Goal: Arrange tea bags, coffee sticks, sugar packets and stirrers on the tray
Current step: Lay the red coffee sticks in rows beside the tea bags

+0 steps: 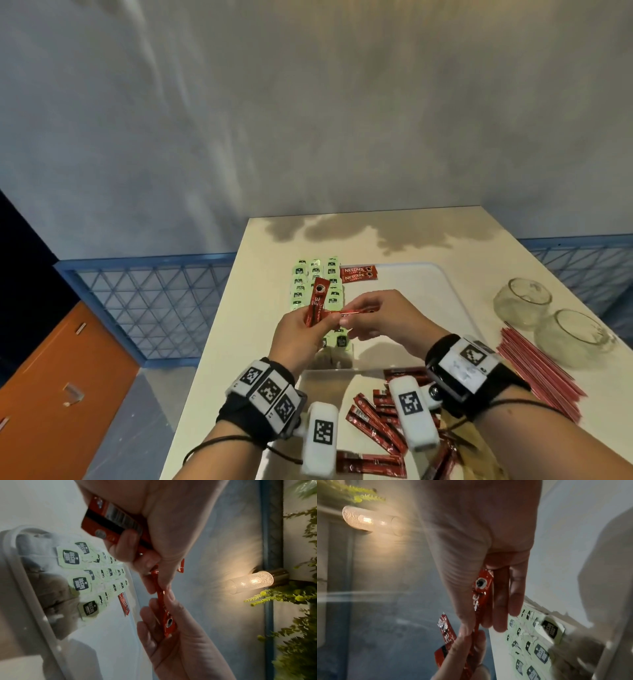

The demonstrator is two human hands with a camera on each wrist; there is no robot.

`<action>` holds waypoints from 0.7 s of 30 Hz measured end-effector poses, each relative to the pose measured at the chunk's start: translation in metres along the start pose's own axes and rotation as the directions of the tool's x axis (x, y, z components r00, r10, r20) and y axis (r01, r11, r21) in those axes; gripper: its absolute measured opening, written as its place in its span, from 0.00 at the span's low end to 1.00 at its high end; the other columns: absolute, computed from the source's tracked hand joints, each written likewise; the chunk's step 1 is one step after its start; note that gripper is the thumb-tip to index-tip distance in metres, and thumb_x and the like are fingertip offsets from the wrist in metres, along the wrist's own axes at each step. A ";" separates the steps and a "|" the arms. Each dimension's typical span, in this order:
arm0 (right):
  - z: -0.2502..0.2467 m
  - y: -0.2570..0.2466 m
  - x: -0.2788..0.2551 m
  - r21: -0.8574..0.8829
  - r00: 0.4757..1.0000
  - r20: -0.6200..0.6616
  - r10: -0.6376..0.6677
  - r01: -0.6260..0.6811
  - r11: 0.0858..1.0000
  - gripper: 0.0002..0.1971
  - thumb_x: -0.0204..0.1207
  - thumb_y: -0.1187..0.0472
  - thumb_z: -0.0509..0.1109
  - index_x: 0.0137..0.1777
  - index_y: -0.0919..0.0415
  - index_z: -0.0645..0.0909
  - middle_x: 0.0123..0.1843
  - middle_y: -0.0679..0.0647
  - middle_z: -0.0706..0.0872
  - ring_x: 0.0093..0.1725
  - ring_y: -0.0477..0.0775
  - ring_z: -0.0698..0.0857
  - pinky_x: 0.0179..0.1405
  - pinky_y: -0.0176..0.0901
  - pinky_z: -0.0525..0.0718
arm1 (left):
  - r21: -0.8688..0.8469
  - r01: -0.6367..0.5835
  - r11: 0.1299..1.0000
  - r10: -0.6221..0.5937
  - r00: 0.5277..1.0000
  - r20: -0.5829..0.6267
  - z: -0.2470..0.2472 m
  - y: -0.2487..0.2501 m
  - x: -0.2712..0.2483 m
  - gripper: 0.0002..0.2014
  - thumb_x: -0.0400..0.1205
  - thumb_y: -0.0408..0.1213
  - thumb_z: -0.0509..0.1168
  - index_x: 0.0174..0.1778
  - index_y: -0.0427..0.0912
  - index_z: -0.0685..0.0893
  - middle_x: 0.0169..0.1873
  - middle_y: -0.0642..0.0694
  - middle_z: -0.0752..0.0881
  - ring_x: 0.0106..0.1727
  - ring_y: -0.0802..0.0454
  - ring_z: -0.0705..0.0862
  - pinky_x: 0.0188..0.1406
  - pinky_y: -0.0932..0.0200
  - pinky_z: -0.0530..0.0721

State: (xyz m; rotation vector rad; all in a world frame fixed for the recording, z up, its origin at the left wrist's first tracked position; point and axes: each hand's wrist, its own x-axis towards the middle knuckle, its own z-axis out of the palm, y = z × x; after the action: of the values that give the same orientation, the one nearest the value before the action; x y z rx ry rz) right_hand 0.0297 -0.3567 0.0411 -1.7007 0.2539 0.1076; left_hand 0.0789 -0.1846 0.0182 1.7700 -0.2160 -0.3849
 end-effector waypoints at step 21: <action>-0.081 0.042 0.088 0.022 0.934 -0.267 0.236 -0.239 0.971 0.10 0.82 0.63 0.70 0.57 0.69 0.85 0.41 0.65 0.85 0.36 0.58 0.83 0.40 0.51 0.87 | -0.079 0.090 0.993 -0.092 0.995 -0.027 -0.011 0.000 0.051 0.09 0.82 0.46 0.69 0.48 0.44 0.88 0.40 0.47 0.93 0.19 0.66 0.77 0.24 0.65 0.72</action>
State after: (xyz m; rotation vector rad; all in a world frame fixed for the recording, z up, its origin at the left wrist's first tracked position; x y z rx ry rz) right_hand 0.0995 -0.4515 -0.0065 -1.6885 0.6642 0.0570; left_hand 0.1306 -0.1926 0.0131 1.7120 -0.0976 -0.4261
